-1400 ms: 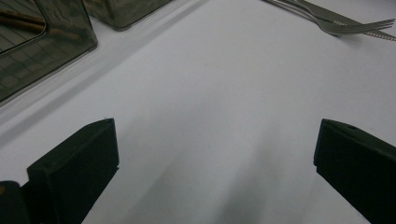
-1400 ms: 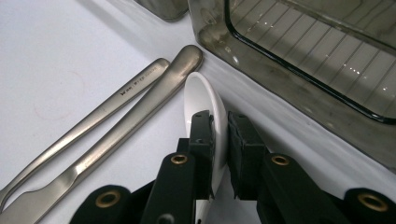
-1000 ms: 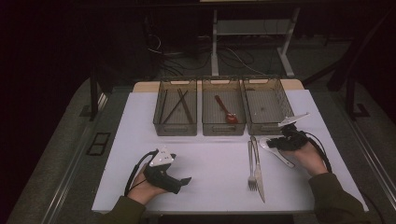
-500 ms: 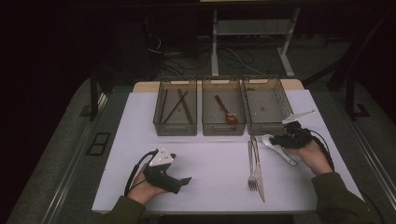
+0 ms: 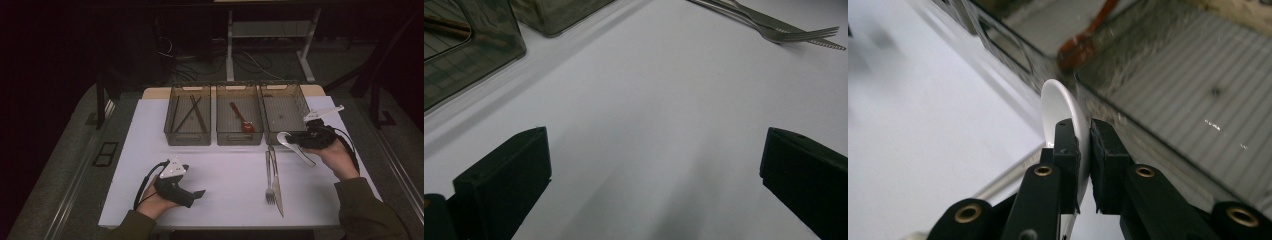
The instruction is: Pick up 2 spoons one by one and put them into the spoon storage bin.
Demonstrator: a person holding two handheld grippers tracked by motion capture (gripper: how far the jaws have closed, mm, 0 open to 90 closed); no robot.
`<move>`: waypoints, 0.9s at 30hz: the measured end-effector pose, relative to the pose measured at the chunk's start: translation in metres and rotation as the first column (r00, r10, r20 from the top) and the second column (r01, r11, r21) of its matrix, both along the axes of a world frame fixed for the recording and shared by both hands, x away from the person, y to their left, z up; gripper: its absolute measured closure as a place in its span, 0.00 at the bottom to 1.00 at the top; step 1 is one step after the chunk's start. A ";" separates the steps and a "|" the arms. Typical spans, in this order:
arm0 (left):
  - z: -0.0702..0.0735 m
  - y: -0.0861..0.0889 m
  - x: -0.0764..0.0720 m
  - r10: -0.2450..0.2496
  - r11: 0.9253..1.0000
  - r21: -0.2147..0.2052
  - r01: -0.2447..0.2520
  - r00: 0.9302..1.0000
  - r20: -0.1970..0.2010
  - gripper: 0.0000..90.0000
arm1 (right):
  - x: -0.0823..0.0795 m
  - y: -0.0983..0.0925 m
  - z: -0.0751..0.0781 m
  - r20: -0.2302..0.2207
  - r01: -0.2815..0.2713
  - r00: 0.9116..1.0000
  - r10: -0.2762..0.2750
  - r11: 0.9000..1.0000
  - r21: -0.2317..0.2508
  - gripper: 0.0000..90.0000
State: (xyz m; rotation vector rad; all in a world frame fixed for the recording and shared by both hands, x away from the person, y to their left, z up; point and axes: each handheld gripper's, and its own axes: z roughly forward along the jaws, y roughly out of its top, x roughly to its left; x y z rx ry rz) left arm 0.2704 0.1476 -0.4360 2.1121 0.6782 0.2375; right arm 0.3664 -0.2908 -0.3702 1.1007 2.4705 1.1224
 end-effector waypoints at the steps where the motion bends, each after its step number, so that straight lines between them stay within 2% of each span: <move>1: 0.000 0.000 0.000 -0.001 1.000 0.000 0.001 1.000 0.000 0.00 | 0.002 0.002 0.003 0.003 -0.006 1.000 0.006 1.000 -0.002 0.91; 16: 0.000 0.000 0.000 -0.004 1.000 -0.022 0.004 1.000 -0.006 0.00 | 0.037 0.040 0.033 0.049 -0.058 0.997 0.057 0.998 0.005 0.91; 27: 0.000 0.000 0.000 -0.009 0.999 -0.031 0.009 1.000 -0.010 0.00 | 0.067 0.083 0.048 0.062 -0.096 0.993 0.097 0.995 -0.016 0.91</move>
